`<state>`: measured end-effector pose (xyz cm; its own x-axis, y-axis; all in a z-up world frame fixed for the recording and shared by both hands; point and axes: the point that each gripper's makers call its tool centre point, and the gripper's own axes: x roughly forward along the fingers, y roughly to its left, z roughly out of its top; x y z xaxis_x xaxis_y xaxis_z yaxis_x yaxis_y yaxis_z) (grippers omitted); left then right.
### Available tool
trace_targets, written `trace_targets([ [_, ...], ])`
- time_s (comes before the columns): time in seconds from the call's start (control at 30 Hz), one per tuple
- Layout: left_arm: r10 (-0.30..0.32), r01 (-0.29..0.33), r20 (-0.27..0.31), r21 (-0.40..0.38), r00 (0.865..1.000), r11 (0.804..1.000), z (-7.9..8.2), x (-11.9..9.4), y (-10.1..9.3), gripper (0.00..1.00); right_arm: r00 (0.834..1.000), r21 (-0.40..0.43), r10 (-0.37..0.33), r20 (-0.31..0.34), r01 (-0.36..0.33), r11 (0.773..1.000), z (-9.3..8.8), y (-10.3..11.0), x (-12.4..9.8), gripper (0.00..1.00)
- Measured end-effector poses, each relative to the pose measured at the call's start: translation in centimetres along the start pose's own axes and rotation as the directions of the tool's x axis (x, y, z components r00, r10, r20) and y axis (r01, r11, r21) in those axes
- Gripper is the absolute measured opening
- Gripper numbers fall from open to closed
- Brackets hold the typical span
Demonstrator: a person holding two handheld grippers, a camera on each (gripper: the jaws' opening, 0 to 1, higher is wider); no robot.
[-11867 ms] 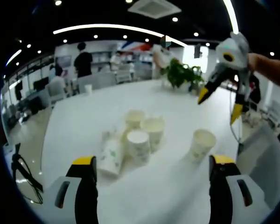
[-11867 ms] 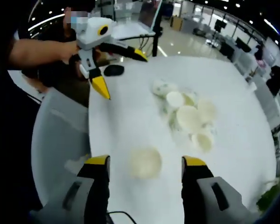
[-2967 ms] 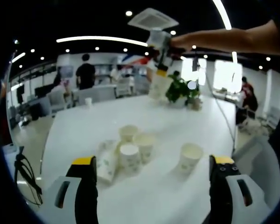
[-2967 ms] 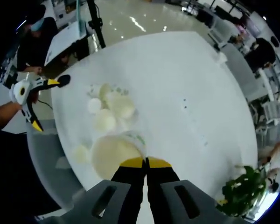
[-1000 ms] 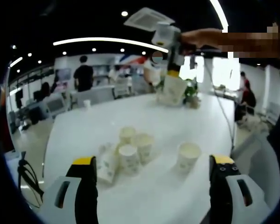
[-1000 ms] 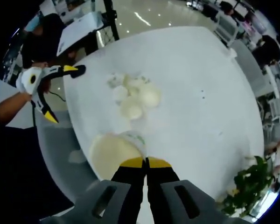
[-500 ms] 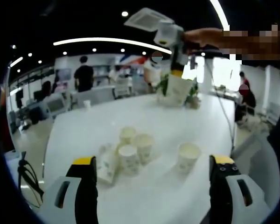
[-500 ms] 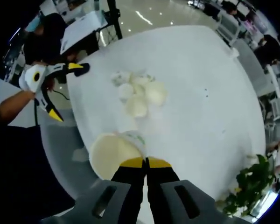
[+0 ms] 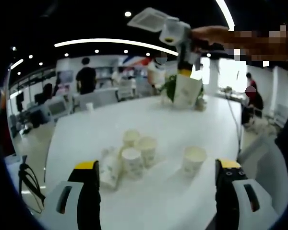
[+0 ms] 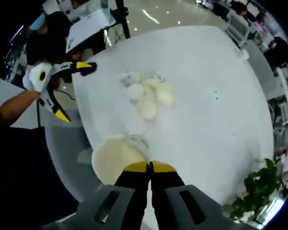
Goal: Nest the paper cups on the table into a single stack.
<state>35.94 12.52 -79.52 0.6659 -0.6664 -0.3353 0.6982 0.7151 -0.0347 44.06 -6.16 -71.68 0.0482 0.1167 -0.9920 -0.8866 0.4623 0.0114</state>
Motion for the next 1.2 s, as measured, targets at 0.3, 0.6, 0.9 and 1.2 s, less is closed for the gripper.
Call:
trace_targets([
  [0.3, -0.001, 0.001, -0.007, -0.008, 1.0, 1.0, -0.3, -0.1, 0.2, 0.98, 1.0, -0.022, 0.015, -0.014, -0.015, 1.0, 0.0, 2.1, -0.4, 0.0],
  [0.6, -0.003, 0.003, -0.005, -0.009, 1.0, 1.0, -0.2, -0.1, 0.0, 0.98, 0.999, -0.039, 0.028, -0.028, -0.029, 0.999, -0.5, 3.5, -0.6, 0.0],
  [0.9, -0.002, 0.002, -0.004, -0.009, 1.0, 1.0, -0.1, -0.2, 0.0, 0.98, 0.999, -0.039, 0.041, -0.022, -0.042, 0.998, -0.7, 4.4, -0.9, 0.0],
  [1.2, -0.004, 0.004, -0.005, -0.007, 1.0, 1.0, -0.3, -0.3, 0.0, 0.98, 0.999, -0.042, 0.046, -0.021, -0.047, 0.998, -0.8, 5.0, -0.6, 0.0],
])
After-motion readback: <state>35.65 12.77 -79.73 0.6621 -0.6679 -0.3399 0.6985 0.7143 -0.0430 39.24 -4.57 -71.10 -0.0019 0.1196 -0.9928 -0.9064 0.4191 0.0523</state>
